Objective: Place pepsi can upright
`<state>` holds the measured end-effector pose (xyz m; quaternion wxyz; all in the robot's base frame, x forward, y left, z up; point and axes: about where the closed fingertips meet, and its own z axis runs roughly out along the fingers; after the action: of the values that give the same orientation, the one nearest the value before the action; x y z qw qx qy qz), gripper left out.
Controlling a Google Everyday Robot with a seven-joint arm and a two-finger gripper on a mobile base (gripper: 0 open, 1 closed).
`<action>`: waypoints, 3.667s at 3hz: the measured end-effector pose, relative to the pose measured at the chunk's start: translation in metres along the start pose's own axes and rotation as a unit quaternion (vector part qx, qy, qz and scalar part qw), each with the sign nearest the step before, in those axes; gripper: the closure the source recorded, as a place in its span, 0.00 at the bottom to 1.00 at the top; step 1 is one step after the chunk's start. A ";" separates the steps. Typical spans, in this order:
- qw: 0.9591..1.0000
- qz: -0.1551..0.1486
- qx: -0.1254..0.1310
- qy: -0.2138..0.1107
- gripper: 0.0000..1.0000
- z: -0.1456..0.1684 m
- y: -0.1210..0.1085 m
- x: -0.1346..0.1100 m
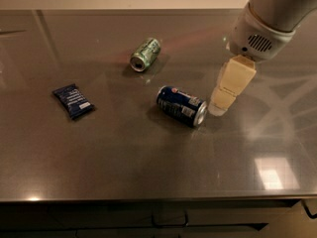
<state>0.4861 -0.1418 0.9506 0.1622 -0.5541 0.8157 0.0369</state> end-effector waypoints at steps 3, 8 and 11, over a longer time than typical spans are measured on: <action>0.995 0.061 0.003 0.075 0.00 0.069 -0.007 -0.047; 0.986 0.096 -0.024 0.131 0.18 0.132 0.002 -0.054; 0.990 0.102 -0.033 0.095 0.87 0.117 0.000 -0.063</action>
Offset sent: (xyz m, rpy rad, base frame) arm 0.0486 0.0622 -0.0542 -0.1456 0.0868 -0.1735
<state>0.5338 -0.0572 0.8592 0.0613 -0.4737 0.8781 0.0276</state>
